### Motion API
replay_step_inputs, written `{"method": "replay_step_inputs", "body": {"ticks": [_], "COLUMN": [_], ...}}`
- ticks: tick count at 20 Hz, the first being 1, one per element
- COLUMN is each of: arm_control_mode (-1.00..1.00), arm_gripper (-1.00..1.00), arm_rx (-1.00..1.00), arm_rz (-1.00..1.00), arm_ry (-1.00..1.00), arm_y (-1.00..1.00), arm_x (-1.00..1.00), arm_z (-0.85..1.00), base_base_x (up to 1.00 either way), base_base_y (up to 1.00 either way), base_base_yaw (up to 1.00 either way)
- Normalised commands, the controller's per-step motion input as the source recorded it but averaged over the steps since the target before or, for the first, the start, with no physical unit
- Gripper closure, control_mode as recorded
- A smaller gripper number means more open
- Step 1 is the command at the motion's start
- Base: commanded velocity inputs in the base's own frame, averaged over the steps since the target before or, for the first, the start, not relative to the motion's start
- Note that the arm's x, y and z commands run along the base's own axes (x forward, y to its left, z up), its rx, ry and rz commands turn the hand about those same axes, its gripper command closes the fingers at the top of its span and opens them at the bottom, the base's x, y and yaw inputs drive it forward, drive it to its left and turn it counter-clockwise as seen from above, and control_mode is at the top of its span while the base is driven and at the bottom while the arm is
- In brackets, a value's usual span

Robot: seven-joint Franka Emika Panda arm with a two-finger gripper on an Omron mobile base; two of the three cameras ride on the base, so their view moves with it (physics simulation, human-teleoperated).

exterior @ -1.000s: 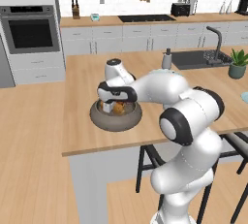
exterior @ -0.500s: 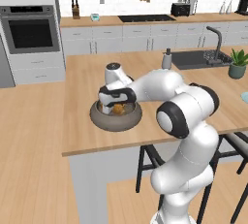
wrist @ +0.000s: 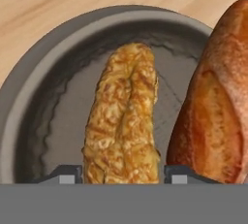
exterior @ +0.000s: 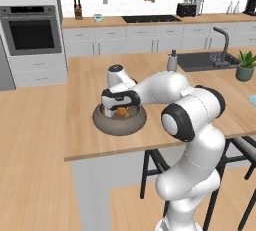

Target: Place one bun and one sausage from the bowl on each plate.

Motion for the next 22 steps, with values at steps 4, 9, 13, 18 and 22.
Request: {"method": "replay_step_inputs", "body": {"ticks": [4,9,13,18,22], "arm_control_mode": [-1.0,-1.0,-1.0,-1.0,-1.0], "arm_gripper": [1.0,1.0,1.0,1.0,1.0], "arm_rx": [0.0,0.0,0.0,0.0,0.0], "arm_rz": [-0.01,-0.02,0.0,0.0,-0.06], "arm_ry": [0.02,0.05,0.0,0.0,0.0], "arm_y": [0.0,0.0,-0.02,-0.15,-0.79], "arm_x": [0.0,0.0,-0.46,-0.59,-0.37], "arm_z": [0.0,0.13,0.91,0.87,0.25], "base_base_x": [0.0,0.0,0.0,0.0,0.0], "base_base_y": [0.0,0.0,0.0,0.0,0.0], "base_base_yaw": [0.0,0.0,0.0,0.0,0.0]}}
